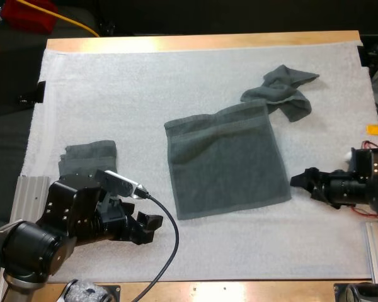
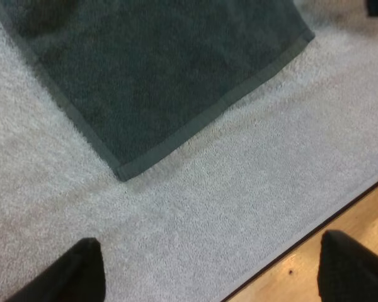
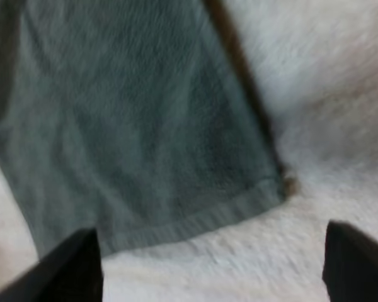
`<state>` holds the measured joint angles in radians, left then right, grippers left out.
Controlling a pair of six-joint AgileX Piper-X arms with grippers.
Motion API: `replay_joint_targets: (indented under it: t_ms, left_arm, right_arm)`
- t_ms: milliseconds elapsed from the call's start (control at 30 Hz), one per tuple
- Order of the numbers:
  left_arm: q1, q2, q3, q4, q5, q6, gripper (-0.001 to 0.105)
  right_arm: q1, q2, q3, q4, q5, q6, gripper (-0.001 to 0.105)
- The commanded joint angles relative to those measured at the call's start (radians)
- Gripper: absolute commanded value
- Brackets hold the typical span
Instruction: Pick towel from pile, fold and stack
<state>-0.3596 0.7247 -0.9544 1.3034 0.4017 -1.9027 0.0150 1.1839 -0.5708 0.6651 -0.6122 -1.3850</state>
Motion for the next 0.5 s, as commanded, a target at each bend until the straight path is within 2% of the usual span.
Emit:
replay_joint_targets:
  t_ms: [0,467]
  left_arm:
    - [-0.004,-0.001,-0.002,0.002,-0.002,0.001,0.067]
    - [-0.004,-0.001,-0.002,0.004,-0.002,0.001,0.067]
  right_arm:
    - [-0.004,0.018,0.012,-0.047,-0.026,0.021,0.070]
    - [0.000,0.192,0.038,-0.166,-0.067,0.039,0.070]
